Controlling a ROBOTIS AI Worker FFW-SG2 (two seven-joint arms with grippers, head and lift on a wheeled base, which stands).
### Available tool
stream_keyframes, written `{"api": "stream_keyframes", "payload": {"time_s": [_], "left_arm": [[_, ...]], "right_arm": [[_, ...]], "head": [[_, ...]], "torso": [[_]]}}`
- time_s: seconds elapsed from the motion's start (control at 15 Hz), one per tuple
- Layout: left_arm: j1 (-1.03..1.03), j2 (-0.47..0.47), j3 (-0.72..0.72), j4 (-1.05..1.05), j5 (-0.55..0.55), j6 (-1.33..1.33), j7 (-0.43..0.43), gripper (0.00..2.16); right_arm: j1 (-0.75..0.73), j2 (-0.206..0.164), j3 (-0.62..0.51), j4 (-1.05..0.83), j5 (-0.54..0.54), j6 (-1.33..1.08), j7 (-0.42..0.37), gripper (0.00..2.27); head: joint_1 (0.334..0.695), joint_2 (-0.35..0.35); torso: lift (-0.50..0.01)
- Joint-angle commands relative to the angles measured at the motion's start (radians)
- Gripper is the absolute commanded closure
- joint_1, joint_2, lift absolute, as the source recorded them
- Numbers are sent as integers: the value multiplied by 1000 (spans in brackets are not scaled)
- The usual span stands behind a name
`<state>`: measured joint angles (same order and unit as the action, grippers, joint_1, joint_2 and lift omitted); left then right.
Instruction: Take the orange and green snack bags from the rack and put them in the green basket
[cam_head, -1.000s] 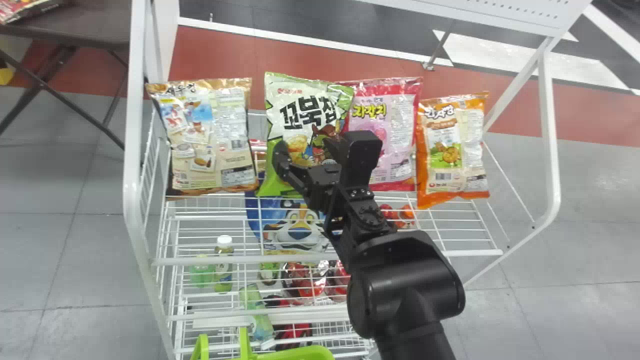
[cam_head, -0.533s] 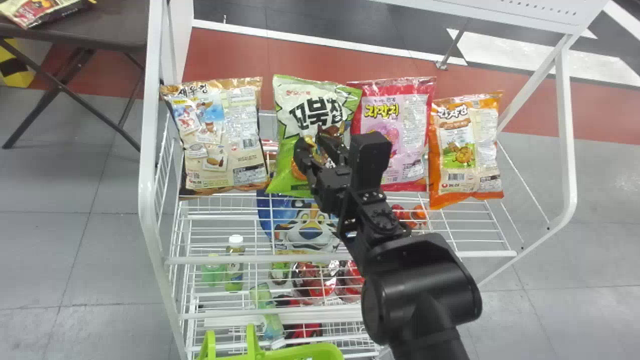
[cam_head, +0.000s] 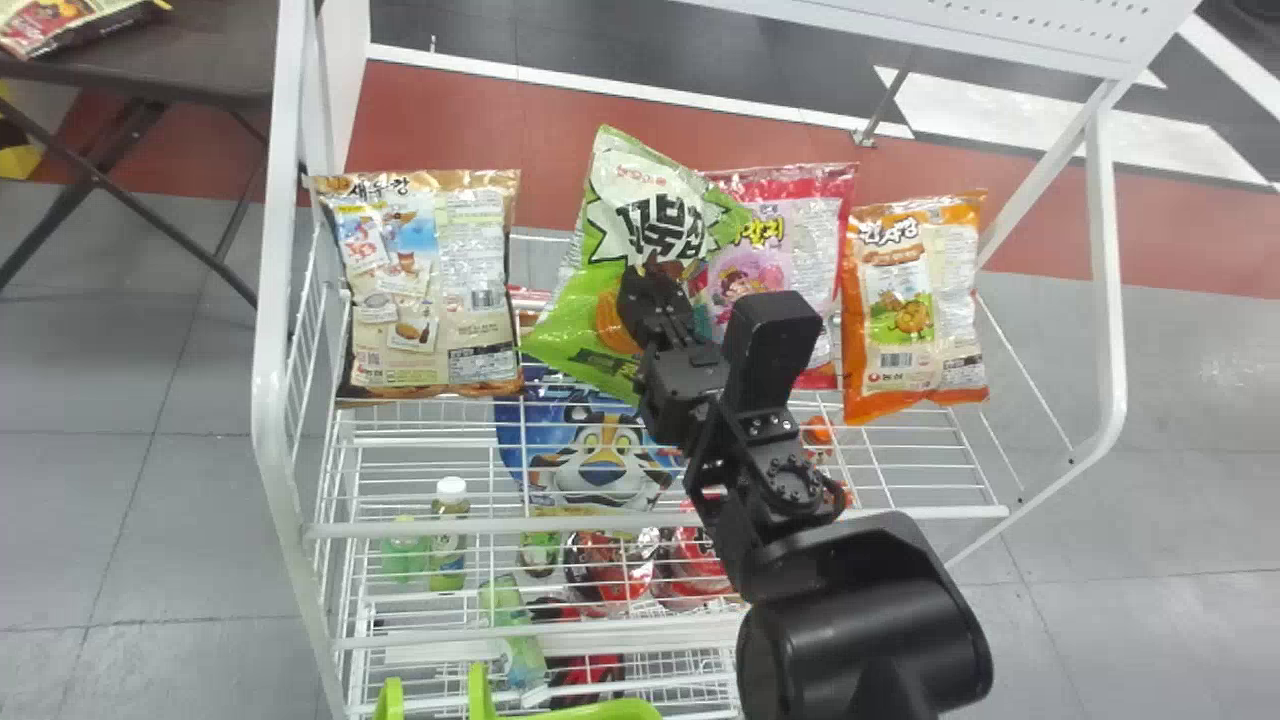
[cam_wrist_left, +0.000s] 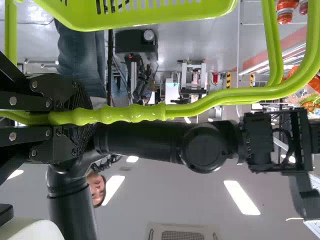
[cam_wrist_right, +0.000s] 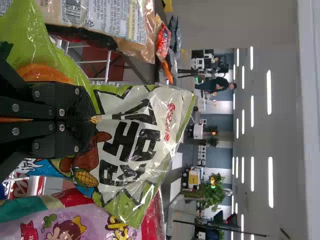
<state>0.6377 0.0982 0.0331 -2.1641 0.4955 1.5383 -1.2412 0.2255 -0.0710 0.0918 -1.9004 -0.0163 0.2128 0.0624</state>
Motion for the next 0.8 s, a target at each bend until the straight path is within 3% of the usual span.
{"api": "stream_keyframes", "payload": {"time_s": [0.0, 0.53, 0.73], "left_arm": [[0, 0, 4, -5, 2, 4, -1, 2115], [-7, -3, 5, -10, 9, 13, 3, 2115], [-7, -9, 13, 4, 9, -42, -69, 2115]], "right_arm": [[61, -18, 0, -97, -16, 29, 4, 2246], [327, -128, -112, -571, -179, 529, 99, 2246], [356, -154, -172, -672, -237, 695, 120, 2246]], "head": [[695, -307], [695, -350], [695, -350]], "torso": [[0], [0], [0]]}}
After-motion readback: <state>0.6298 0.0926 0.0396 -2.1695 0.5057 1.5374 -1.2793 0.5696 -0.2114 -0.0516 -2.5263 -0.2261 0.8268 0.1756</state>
